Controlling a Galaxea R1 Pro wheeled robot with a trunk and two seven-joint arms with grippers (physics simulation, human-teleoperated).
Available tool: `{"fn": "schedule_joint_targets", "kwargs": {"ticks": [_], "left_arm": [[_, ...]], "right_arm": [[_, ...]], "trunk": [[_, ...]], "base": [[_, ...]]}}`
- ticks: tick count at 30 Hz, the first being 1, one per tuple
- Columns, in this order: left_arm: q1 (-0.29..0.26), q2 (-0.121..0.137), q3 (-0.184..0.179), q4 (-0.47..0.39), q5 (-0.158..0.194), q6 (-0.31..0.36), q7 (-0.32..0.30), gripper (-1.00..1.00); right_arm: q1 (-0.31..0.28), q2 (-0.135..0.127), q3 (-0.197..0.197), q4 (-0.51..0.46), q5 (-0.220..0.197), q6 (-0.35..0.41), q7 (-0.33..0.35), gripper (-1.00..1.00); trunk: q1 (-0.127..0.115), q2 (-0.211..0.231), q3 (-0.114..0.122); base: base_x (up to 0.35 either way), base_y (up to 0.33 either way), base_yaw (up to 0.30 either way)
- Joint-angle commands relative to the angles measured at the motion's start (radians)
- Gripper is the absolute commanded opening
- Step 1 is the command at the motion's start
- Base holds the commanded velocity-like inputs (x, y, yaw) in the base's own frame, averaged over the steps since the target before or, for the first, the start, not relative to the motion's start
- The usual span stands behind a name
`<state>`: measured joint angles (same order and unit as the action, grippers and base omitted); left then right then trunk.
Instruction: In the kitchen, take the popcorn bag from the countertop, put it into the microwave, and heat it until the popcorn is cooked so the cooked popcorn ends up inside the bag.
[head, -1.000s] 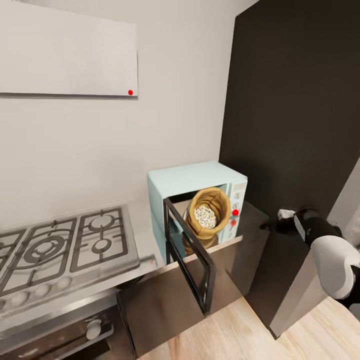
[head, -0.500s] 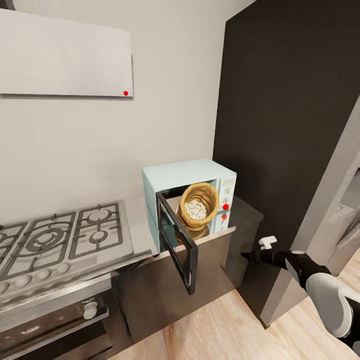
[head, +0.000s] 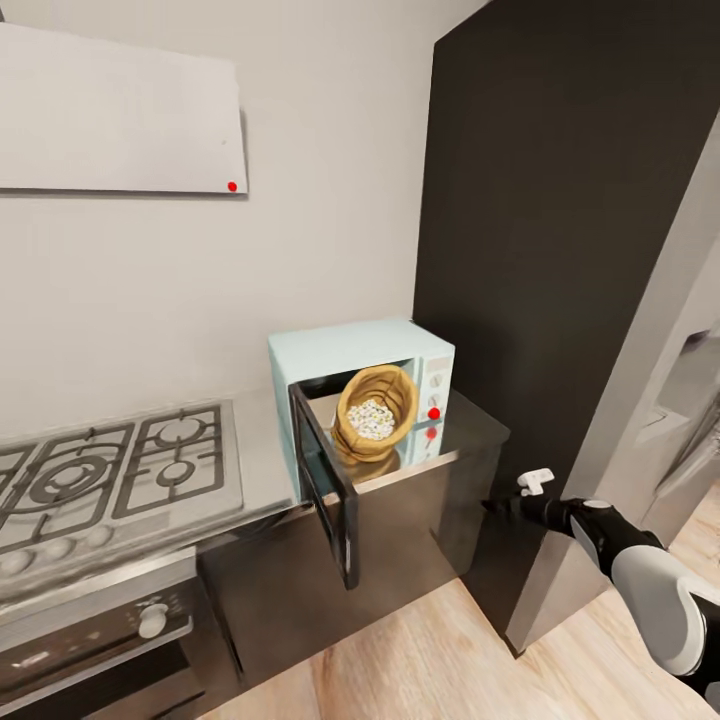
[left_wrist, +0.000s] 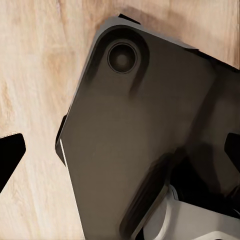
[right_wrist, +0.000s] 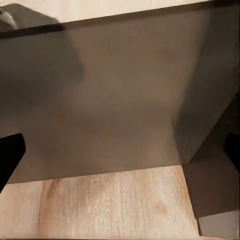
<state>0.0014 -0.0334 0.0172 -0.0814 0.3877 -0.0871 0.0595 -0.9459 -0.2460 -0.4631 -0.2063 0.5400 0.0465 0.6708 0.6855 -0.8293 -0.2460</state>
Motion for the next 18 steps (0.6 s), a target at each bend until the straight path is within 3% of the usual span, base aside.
{"fn": "schedule_joint_targets", "kwargs": {"ticks": [1, 9, 18], "left_arm": [[0.000, 0.000, 0.001, -0.001, 0.002, -0.002, 0.003, 1.00], [0.000, 0.000, 0.001, -0.001, 0.002, -0.002, 0.003, 1.00], [0.000, 0.000, 0.003, -0.002, 0.002, -0.002, 0.003, 1.00]], "right_arm": [[-0.001, 0.000, -0.008, 0.000, 0.008, 0.002, 0.007, 1.00], [-0.001, -0.007, -0.008, -0.011, 0.009, -0.004, 0.010, 1.00], [-0.001, -0.003, -0.008, -0.012, -0.001, 0.051, 0.010, 1.00]], "trunk": [[0.000, -0.001, -0.001], [0.000, -0.001, -0.001], [0.000, -0.001, -0.001]], "base": [[0.000, -0.279, 0.000], [0.000, -0.279, 0.000], [0.000, -0.031, 0.023]]}}
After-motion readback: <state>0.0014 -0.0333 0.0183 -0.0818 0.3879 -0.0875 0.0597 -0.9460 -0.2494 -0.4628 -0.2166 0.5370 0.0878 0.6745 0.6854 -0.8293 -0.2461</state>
